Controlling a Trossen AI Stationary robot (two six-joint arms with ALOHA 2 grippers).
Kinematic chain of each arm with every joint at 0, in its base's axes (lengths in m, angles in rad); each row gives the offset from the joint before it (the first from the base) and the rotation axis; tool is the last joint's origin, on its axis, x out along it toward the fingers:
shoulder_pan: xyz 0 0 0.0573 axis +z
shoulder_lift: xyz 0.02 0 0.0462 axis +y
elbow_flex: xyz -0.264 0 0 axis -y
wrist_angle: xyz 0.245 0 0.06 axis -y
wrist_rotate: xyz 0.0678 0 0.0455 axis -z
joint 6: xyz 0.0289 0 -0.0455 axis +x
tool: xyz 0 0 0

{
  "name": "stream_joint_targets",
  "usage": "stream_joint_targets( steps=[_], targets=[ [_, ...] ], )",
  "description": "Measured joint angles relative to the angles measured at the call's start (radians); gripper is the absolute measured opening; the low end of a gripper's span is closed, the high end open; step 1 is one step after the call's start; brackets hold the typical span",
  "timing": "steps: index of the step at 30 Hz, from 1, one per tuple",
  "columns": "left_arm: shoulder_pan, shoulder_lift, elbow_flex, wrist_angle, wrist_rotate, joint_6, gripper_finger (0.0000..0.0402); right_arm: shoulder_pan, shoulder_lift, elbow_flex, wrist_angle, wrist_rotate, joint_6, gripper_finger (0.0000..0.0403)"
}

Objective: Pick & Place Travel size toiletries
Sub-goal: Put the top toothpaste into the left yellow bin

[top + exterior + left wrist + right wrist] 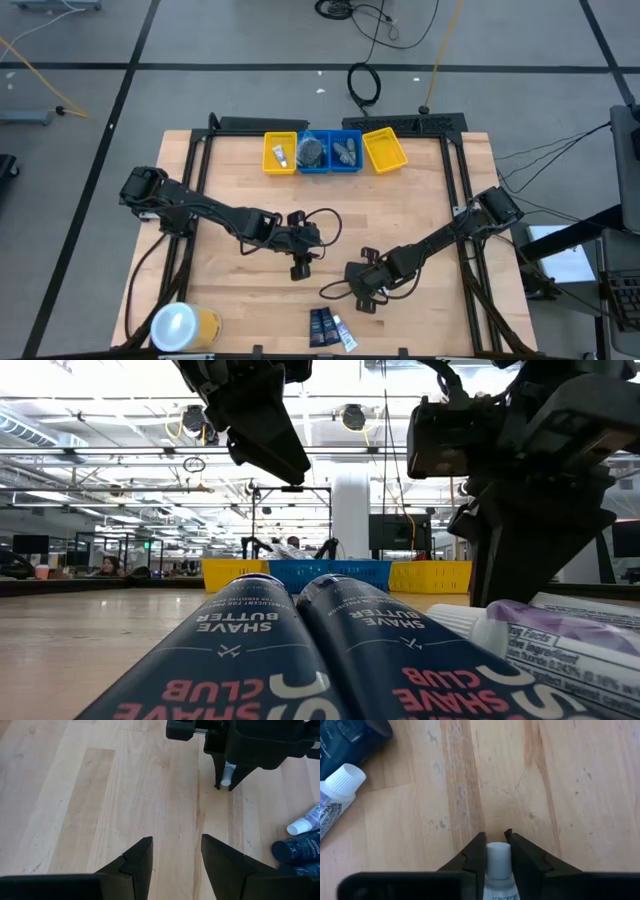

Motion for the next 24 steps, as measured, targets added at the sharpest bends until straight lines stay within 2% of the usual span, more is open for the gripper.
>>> stream_joint_targets(
  steps=[2,12,15,24],
  targets=[
    [0.000,0.000,0.000,0.000,0.000,0.000,0.0168,0.000,0.000,0.000,0.000,-0.001,-0.003,0.0050],
    [0.000,0.000,0.000,0.000,0.000,0.005,0.0168,0.002,-0.041,-0.006,-0.012,0.016,-0.039,0.0050],
    [0.000,0.000,0.000,0.000,-0.002,0.025,0.0168,0.003,-0.107,-0.007,-0.028,0.078,-0.060,0.0050],
    [0.000,0.000,0.000,0.011,-0.064,0.027,0.0168,0.005,-0.331,-0.004,-0.041,0.369,-0.159,0.0050]
  ],
)
